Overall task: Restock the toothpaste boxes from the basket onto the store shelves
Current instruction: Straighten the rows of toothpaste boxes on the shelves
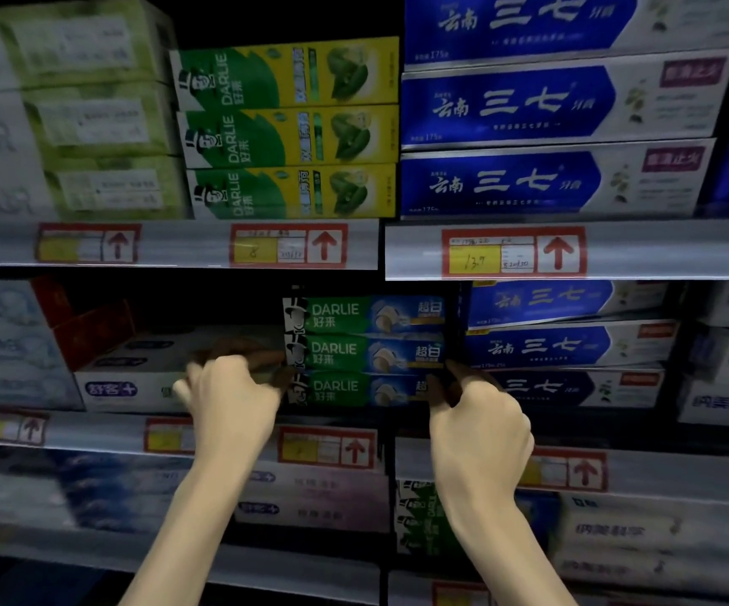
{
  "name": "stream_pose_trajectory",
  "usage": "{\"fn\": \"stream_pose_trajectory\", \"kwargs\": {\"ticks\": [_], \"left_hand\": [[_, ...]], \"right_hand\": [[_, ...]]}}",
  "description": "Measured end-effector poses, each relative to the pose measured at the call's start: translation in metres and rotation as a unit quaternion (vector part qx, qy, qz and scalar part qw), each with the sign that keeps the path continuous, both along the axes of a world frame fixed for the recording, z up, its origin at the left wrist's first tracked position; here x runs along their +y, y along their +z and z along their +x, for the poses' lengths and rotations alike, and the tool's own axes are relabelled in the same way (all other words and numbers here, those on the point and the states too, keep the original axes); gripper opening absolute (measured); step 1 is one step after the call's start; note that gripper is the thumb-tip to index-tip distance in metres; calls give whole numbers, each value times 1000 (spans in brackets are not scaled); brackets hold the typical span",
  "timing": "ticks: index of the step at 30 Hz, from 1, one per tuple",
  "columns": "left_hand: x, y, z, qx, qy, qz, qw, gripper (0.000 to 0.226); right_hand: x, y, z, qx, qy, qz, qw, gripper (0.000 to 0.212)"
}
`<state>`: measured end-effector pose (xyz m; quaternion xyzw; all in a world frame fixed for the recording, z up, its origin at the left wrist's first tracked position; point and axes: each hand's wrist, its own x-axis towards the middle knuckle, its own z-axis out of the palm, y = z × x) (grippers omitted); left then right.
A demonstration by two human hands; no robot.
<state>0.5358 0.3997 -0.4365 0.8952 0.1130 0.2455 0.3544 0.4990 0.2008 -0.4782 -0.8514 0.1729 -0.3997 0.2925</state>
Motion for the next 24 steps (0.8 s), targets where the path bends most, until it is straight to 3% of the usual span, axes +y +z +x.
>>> {"fn": "stream_pose_trajectory", "kwargs": {"ticks": [6, 14, 19, 22, 24], "left_hand": [[10, -11, 7, -27, 10, 22, 999, 10], [18, -20, 20, -45, -5, -11, 999, 13], [22, -19, 16, -101, -49, -58, 992, 25], [18, -10, 13, -110, -100, -118, 982, 43], [11, -3, 13, -112, -121, -154, 974, 44]], "right_hand": [[-2, -5, 9, -40, -29, -18, 999, 9], [-2, -8, 12, -54, -36, -32, 997, 11], [7, -2, 2, -30, -20, -49, 998, 26], [16, 13, -7, 17, 5, -35, 999, 51], [19, 23, -7, 42, 28, -6, 999, 64]]}}
